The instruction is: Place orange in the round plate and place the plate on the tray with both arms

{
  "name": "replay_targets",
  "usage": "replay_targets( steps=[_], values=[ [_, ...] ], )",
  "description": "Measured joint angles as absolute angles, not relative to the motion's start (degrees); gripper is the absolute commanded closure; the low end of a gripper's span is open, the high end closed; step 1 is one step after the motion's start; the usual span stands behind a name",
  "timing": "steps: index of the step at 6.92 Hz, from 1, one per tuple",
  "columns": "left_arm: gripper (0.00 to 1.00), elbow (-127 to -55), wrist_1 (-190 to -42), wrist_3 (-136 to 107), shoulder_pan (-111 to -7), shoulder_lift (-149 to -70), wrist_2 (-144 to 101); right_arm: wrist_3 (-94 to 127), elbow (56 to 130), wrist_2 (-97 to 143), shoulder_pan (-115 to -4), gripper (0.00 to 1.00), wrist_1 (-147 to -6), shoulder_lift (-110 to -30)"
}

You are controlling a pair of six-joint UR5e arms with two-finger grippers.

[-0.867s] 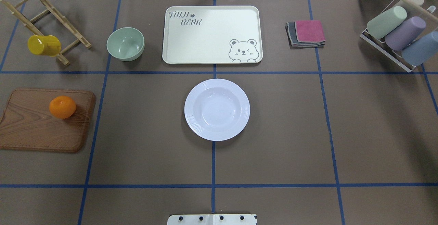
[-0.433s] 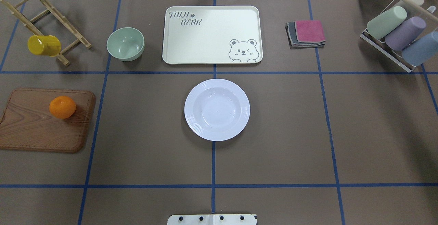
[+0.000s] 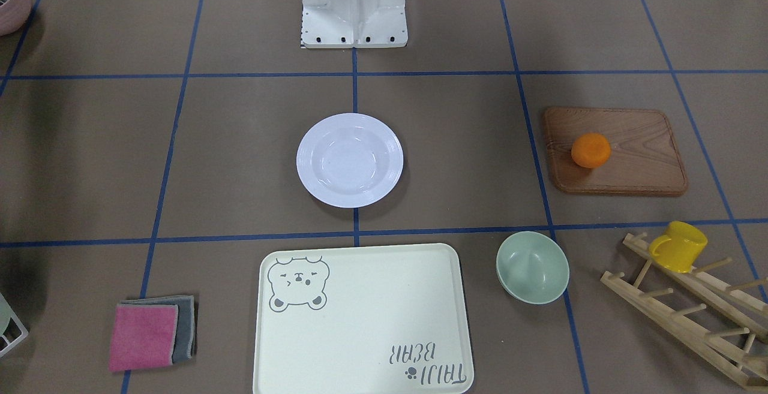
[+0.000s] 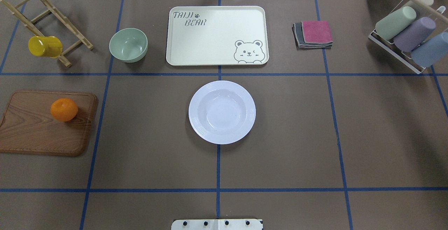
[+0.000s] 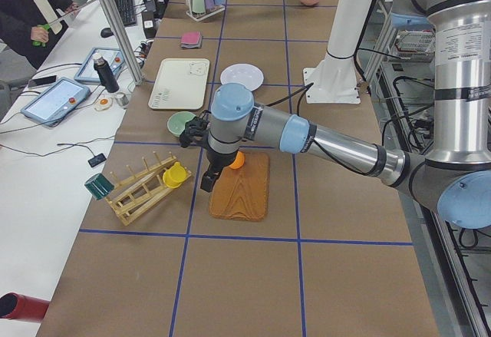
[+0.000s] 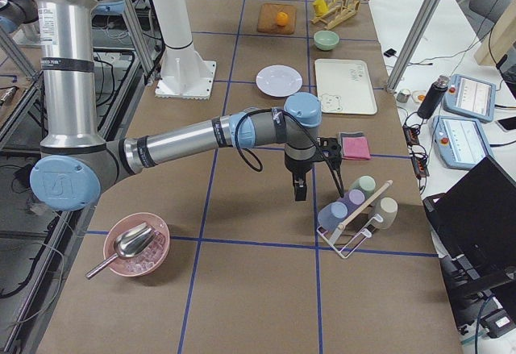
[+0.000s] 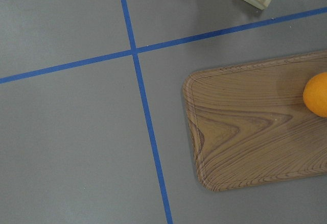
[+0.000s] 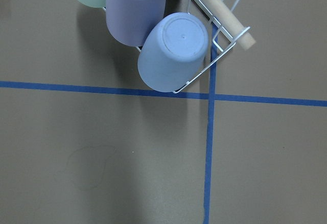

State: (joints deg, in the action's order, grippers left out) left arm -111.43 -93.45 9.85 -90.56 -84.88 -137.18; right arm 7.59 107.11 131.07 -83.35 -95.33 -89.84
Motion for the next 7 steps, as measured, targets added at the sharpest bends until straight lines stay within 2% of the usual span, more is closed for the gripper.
replay_targets(
  steps=[2,7],
  values=[
    [0.01,-109.21,-100.38,-3.63,-83.45,-86.55,-138.15,10.51,107.06,130.99,-81.41,0.0,-93.28,-89.62],
    [0.02,-108.14,-114.18,-34.33,-54.81,-88.74,-121.83,13.95,106.9,130.96,-79.49,0.0,-91.07,-89.67]
  ],
)
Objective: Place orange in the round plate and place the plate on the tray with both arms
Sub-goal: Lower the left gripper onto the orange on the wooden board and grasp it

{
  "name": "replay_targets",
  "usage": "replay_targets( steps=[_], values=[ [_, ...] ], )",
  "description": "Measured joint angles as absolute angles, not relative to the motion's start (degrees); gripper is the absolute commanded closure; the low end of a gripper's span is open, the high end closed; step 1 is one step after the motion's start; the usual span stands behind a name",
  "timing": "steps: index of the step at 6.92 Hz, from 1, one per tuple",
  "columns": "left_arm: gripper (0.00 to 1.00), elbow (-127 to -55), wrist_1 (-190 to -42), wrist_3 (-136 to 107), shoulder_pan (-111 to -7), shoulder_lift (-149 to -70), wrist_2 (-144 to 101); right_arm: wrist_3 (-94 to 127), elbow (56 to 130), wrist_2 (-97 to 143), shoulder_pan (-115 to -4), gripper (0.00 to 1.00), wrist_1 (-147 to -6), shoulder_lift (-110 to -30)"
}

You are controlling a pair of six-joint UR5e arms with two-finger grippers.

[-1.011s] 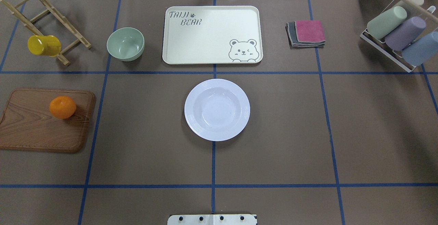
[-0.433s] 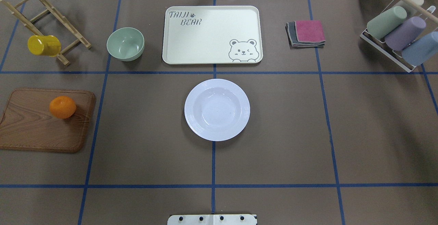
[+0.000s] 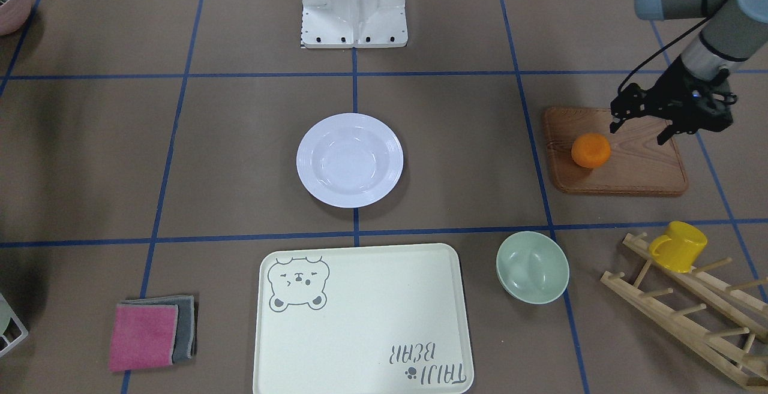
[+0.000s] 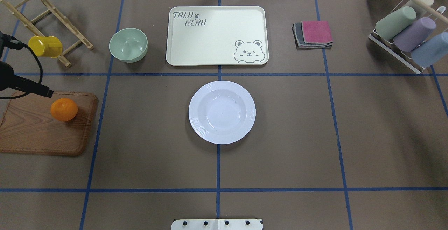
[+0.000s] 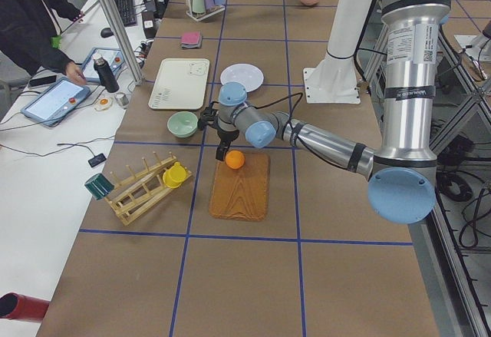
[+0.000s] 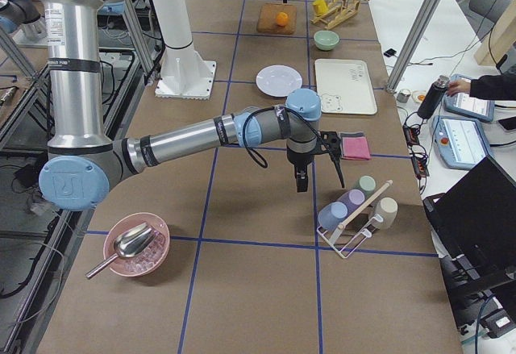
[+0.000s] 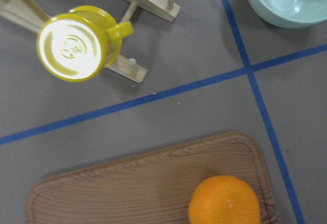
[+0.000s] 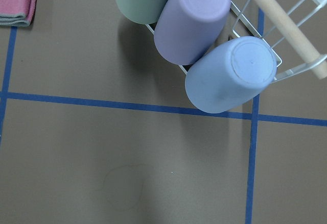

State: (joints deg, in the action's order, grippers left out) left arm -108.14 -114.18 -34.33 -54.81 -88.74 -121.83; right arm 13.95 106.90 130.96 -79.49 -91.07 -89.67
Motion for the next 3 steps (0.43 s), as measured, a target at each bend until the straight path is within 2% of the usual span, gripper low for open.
replay_targets(
  steps=[3],
  values=[
    [0.02,-105.06,-116.28,-37.33,-49.39,-89.8,-117.4,14.03,106.79,130.96,-79.35,0.0,-91.05,-89.79]
  ],
)
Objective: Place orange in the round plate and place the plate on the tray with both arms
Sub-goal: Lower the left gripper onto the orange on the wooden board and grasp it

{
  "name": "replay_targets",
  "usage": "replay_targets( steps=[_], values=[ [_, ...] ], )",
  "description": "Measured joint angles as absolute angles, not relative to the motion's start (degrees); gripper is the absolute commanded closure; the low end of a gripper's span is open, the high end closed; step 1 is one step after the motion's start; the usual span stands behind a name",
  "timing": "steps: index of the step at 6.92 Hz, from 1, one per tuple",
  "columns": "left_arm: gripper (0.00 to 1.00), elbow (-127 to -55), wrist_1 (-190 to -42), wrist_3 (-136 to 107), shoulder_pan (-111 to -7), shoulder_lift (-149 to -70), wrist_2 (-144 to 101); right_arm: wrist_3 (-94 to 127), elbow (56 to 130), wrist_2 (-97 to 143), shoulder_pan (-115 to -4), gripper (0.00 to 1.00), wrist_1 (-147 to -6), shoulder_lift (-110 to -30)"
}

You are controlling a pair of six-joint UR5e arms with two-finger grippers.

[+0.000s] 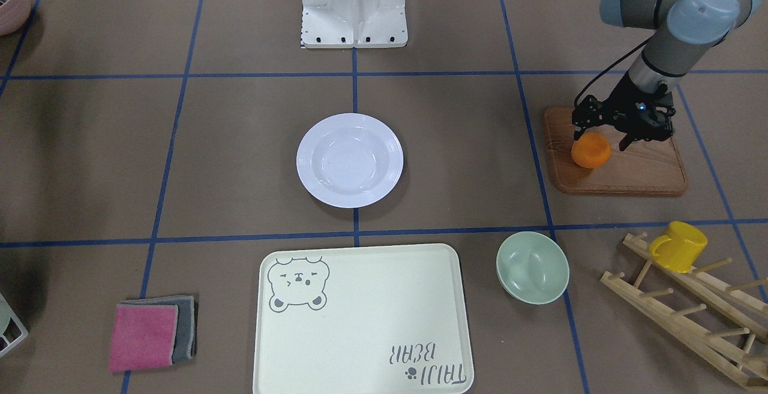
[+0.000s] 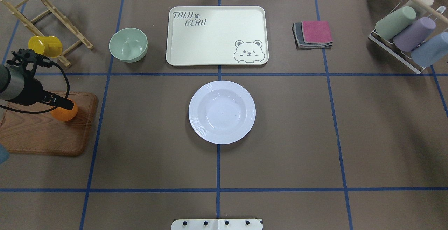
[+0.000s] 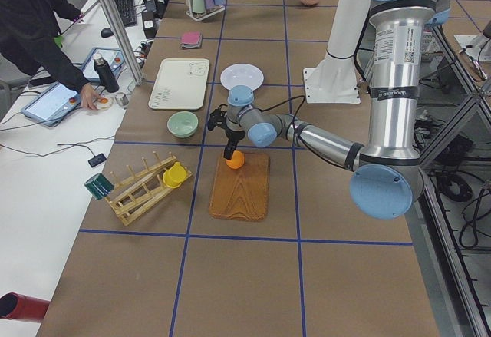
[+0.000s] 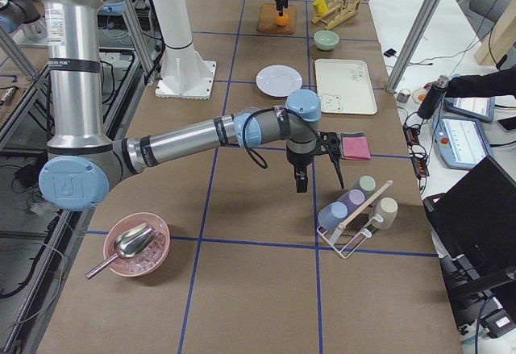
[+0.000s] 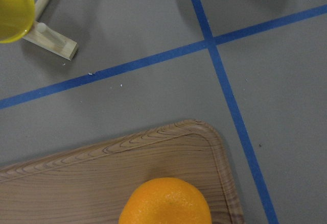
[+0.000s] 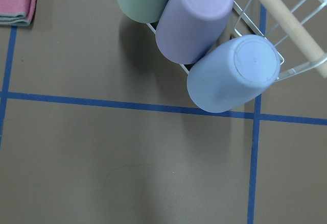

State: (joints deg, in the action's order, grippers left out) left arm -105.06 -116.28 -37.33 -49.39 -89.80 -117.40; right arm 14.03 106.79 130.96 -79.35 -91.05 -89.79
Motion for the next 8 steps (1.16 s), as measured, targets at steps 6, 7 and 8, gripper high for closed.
replay_targets(
  steps=[6,7,8],
  values=[
    [1.0,-97.94,-120.89,-37.96,-47.51,-92.77,-117.91,14.07,105.82,130.88,-78.93,0.0,-91.03,-89.69],
    [1.0,-99.16,-120.35,-38.32,-47.52,-92.94,-118.99,14.08,105.8,130.89,-78.93,0.0,-91.04,-89.67],
    [1.0,-100.83,-118.54,-39.95,-47.53,-94.16,-120.56,14.12,105.8,130.92,-78.82,0.0,-91.04,-89.63]
  ],
)
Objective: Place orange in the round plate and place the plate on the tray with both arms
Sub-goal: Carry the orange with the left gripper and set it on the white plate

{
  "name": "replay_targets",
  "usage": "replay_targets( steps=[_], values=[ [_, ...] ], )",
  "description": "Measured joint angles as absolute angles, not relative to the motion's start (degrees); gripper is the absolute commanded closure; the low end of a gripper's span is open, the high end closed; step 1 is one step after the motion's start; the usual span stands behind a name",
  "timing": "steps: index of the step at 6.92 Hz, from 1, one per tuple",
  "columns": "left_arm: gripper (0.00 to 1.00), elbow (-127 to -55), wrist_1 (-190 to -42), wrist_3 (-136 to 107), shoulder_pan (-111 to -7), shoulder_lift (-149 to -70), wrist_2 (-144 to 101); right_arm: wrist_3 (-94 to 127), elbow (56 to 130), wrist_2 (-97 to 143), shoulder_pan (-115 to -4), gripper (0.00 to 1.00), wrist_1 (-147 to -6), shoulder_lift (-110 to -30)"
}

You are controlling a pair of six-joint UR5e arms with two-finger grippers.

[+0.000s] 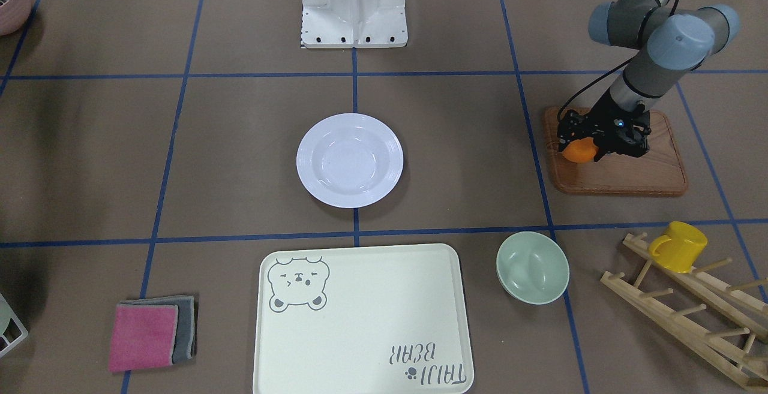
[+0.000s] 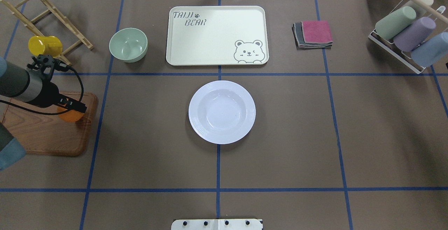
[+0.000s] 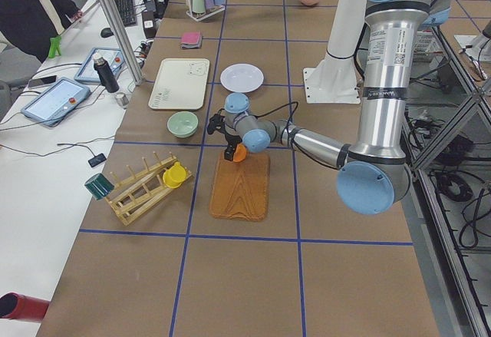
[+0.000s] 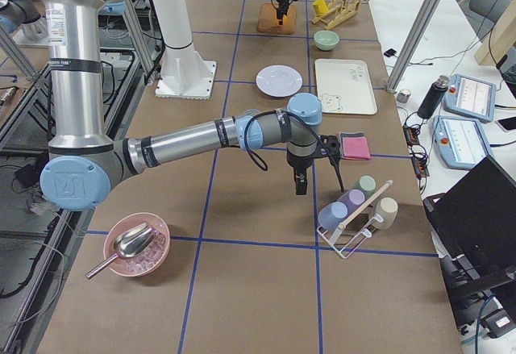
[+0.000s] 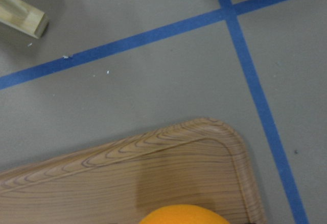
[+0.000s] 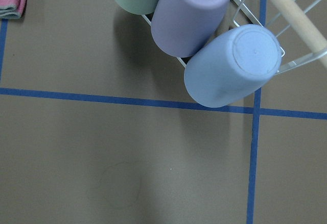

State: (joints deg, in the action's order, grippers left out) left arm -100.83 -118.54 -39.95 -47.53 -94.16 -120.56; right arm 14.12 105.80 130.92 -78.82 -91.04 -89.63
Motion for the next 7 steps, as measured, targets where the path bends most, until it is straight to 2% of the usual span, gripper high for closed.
replay_targets(
  steps=[2,4,7],
  values=[
    [1.0,-102.34,-109.41,-48.1,-46.55,-104.17,-120.78,15.51,105.84,130.95,-77.87,0.0,-90.89,-89.01],
    [1.0,-100.23,-99.77,-57.52,-40.23,-117.59,-115.29,22.91,105.79,130.84,-74.53,0.0,-88.17,-87.7],
    [1.0,-85.54,-97.05,-69.29,-31.98,-136.6,-106.89,32.86,105.78,130.54,-69.92,0.0,-82.28,-87.13]
  ],
)
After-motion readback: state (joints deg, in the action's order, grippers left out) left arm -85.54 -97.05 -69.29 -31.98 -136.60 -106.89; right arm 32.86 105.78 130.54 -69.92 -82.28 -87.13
